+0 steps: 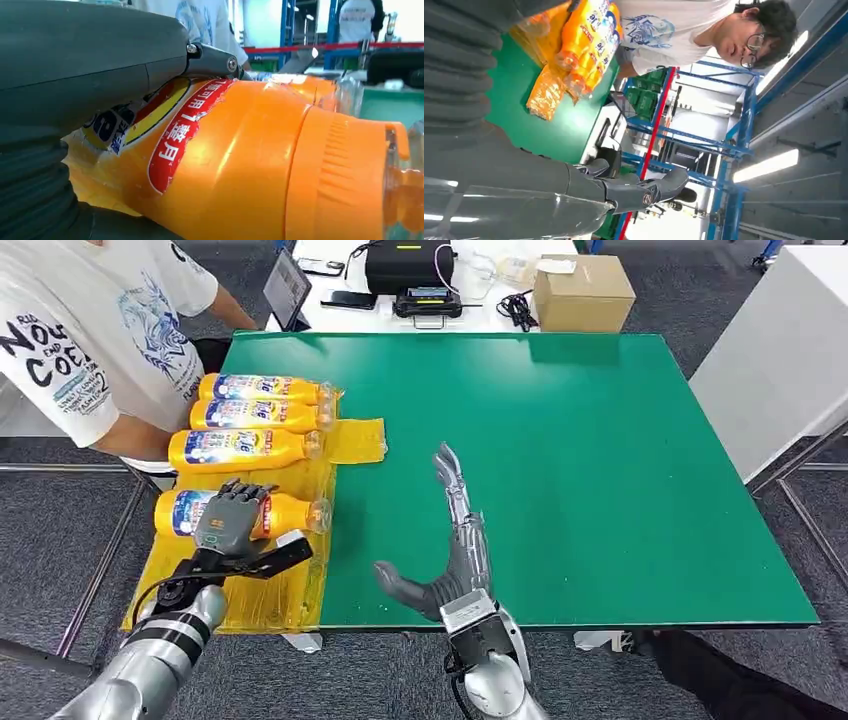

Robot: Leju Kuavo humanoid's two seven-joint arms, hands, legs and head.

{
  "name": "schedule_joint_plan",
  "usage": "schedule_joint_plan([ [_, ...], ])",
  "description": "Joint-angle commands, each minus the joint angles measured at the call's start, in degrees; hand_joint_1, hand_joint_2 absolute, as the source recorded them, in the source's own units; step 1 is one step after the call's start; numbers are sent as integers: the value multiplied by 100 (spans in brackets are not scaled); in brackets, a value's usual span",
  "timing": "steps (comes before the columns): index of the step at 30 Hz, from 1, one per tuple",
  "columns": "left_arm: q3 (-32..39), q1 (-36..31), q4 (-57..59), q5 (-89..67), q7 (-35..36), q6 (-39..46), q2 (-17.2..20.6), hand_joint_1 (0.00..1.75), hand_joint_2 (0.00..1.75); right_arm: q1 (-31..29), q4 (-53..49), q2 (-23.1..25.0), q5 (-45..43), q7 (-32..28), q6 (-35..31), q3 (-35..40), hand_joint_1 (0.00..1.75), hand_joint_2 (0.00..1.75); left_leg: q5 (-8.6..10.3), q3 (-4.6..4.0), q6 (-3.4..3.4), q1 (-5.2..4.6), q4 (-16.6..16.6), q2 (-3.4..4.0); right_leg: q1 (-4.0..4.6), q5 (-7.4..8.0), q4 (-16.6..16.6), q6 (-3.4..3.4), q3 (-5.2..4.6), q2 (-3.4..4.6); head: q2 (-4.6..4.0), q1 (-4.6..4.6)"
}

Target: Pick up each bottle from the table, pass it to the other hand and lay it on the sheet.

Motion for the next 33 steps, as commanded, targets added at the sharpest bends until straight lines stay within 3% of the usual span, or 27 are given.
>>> schedule_joint_plan([
  [1,-302,-404,803,-204,123,-180,153,175,175,-185,228,-122,-43,-9,55,47,0,175,-11,23,-11,12,4,11,13,-6,-2,-15,24,7,0,2],
  [10,147,-316,1052,297,-225,-729,-49,175,175,-162,281,-102,-10,39,143,118,0,175,-9,26,-8,5,-4,6,6,-6,-5,-10,27,4,0,0],
  [13,-126,-358,1118,-34,-113,-1075,7,175,175,-184,325,-98,-14,70,227,129,0,175,-14,40,-12,13,-1,12,14,-8,-8,-17,42,9,0,0],
  [18,40,-328,1248,436,-343,-2493,-42,175,175,-291,649,-117,29,173,504,160,0,175,-6,50,-8,5,-9,12,6,0,-10,-11,50,13,0,0],
  [20,16,-298,1292,472,-373,-2648,-33,175,175,-323,726,-104,27,167,521,147,0,175,-7,73,-10,5,-14,10,6,-1,-15,-16,75,15,0,0],
  [21,-38,-274,1278,444,-345,-2662,-18,166,175,-332,749,-94,19,161,533,135,0,175,-4,71,-6,0,-16,5,0,0,-12,-11,72,14,0,0],
  [26,-43,-262,1277,443,-346,-2653,-13,166,175,-335,757,-91,18,160,535,132,0,175,-6,101,-10,4,-17,9,4,1,-17,-16,102,21,0,0],
  [27,-68,-278,1289,430,-315,-2708,-2,84,175,-336,754,-92,7,162,555,134,0,175,-5,103,-9,1,-18,6,2,1,-16,-14,104,19,0,-2],
  [28,-120,-282,1313,379,-270,-2747,19,47,175,-337,770,-91,1,165,570,135,0,175,-4,103,-6,-2,-17,0,-2,-1,-12,-12,105,14,0,-2],
  [30,-342,-299,1392,203,-160,-2917,108,5,175,-354,856,-85,-12,173,618,127,0,175,-5,112,-9,2,-16,4,2,-1,-14,-15,113,17,0,0],
  [33,-278,-230,1414,360,-268,-3118,140,0,175,-386,964,-80,-12,166,652,141,0,175,-7,119,-13,5,-19,21,6,3,-18,-20,118,32,0,0],
])
